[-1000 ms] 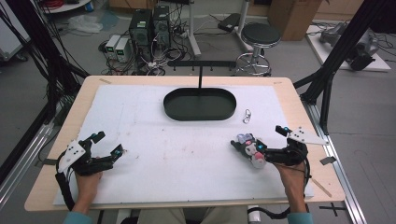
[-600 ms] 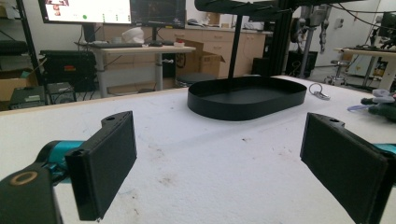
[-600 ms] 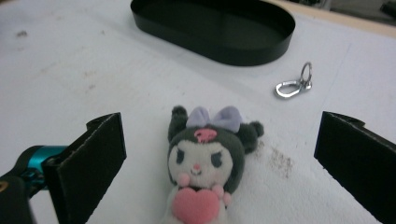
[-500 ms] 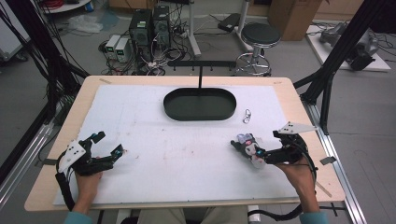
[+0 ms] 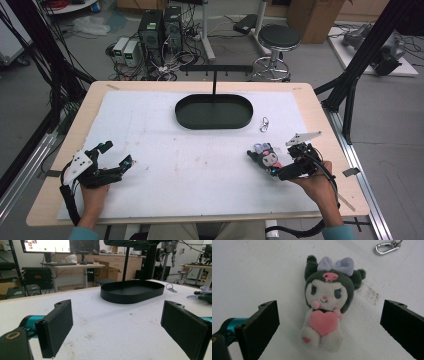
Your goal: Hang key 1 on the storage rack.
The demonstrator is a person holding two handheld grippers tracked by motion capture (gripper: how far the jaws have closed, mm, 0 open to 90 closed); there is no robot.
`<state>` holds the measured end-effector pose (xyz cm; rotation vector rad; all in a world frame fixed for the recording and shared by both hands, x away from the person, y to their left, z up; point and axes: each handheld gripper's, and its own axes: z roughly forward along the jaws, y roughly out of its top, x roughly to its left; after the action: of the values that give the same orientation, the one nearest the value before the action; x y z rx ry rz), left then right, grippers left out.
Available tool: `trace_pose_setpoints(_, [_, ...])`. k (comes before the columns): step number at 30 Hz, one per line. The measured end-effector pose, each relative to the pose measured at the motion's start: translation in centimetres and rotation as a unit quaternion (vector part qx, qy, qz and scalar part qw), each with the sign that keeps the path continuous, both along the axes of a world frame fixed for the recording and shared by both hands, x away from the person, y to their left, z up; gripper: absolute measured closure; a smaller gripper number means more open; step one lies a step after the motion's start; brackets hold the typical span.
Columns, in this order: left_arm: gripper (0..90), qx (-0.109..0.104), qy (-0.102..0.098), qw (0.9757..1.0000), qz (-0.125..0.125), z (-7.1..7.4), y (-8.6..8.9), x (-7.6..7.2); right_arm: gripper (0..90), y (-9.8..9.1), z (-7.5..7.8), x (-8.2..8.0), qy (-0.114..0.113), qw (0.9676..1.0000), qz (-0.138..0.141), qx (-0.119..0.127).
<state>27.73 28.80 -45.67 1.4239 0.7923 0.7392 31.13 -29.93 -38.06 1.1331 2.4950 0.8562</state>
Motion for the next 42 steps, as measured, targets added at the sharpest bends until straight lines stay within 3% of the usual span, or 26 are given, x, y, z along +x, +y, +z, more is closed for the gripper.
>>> trace_pose_setpoints(3, [11.0,0.000,0.000,1.0000,0.000,0.0,0.0,0.0,1.3,0.1,-0.2,0.0,0.007,1.0000,-0.002,-0.004])
trace_pose_setpoints(5, [11.0,0.002,0.000,1.0000,0.000,0.0,0.0,0.0,1.3,0.4,-0.6,0.1,0.018,0.9994,-0.008,-0.028])
trace_pose_setpoints(7, [10.9,0.002,-0.001,1.0000,0.001,0.0,0.0,0.0,1.3,0.6,-0.7,0.1,0.020,0.9991,-0.009,-0.036])
trace_pose_setpoints(14, [10.9,0.004,-0.002,1.0000,0.002,0.0,-0.1,0.0,5.2,2.0,-1.8,0.3,0.065,0.9953,-0.006,-0.071])
trace_pose_setpoints(21, [11.0,0.004,-0.002,1.0000,0.001,0.0,-0.1,0.0,7.3,2.5,-2.5,0.7,0.091,0.9917,-0.020,-0.089])
trace_pose_setpoints(25, [11.0,0.003,-0.002,1.0000,0.002,0.0,-0.1,0.0,16.2,2.4,-2.6,0.8,0.097,0.9917,-0.020,-0.082])
trace_pose_setpoints(29, [10.9,0.003,-0.002,1.0000,0.002,0.0,-0.1,0.0,16.7,2.1,-2.7,1.0,0.104,0.9908,-0.032,-0.081])
trace_pose_setpoints(35, [11.0,0.003,-0.002,1.0000,0.002,0.0,-0.1,0.0,33.0,1.7,-2.8,1.0,0.110,0.9901,-0.032,-0.081])
trace_pose_setpoints(36, [11.0,0.004,-0.001,1.0000,0.002,0.0,-0.1,0.0,46.8,1.7,-2.7,1.0,0.114,0.9899,-0.022,-0.081])
trace_pose_setpoints(42, [11.0,0.004,-0.002,1.0000,0.002,0.0,-0.1,0.0,52.6,1.6,-2.6,1.2,0.112,0.9896,-0.010,-0.090])
